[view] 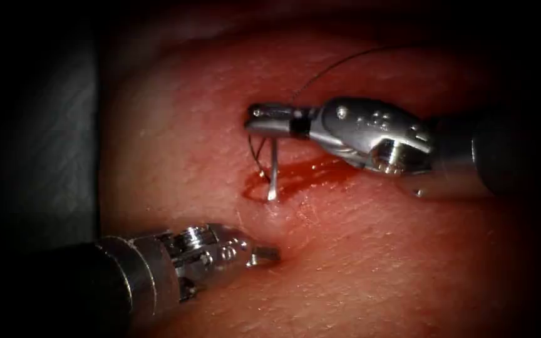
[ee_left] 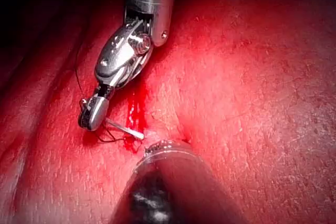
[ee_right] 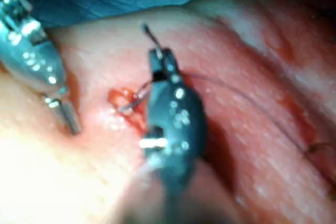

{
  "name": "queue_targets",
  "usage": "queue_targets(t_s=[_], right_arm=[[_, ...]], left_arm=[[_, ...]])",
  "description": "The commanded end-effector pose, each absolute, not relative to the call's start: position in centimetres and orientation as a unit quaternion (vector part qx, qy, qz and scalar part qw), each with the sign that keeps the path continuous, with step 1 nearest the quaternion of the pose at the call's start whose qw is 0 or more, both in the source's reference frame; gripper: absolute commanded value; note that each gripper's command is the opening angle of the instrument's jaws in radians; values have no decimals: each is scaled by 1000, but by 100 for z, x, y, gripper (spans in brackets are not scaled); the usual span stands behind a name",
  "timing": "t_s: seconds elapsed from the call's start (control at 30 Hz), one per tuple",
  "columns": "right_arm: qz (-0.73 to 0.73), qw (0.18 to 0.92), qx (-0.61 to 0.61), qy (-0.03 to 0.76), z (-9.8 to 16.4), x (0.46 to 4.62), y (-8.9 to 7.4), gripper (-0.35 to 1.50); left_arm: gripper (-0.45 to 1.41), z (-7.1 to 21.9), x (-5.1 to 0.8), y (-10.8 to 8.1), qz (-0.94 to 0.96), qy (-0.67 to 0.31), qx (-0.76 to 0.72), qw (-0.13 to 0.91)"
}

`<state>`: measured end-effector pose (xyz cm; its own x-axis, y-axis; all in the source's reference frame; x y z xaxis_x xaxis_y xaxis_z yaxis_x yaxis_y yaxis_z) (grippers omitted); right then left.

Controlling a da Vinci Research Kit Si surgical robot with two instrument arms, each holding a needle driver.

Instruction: Wound Closure

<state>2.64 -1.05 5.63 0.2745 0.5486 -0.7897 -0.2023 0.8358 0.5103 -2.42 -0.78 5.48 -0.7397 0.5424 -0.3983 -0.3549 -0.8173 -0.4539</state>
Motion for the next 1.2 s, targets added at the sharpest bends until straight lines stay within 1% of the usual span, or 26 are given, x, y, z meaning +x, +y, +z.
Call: queue_targets(t_s=[0.03,0.23,0.47,0.57,0.73,0.93,1.2], right_arm=[[241,785,160,548,569,271,-116,-35],[228,793,168,539,574,272,-122,-35],[203,786,206,546,572,276,-118,-35],[200,779,242,543,573,281,-118,-35],[219,766,300,524,575,286,-119,-35],[250,751,344,505,577,287,-120,-35],[294,731,346,509,569,286,-111,-35]], left_arm=[[-13,554,-247,-81,916,-178,-265,244],[-15,552,-240,-79,916,-182,-267,239],[-15,556,-237,-83,917,-180,-268,235],[-15,556,-236,-83,917,-180,-268,235],[-15,556,-236,-83,917,-180,-268,235],[-16,556,-236,-84,917,-179,-269,235],[-16,557,-236,-85,917,-179,-269,234]])
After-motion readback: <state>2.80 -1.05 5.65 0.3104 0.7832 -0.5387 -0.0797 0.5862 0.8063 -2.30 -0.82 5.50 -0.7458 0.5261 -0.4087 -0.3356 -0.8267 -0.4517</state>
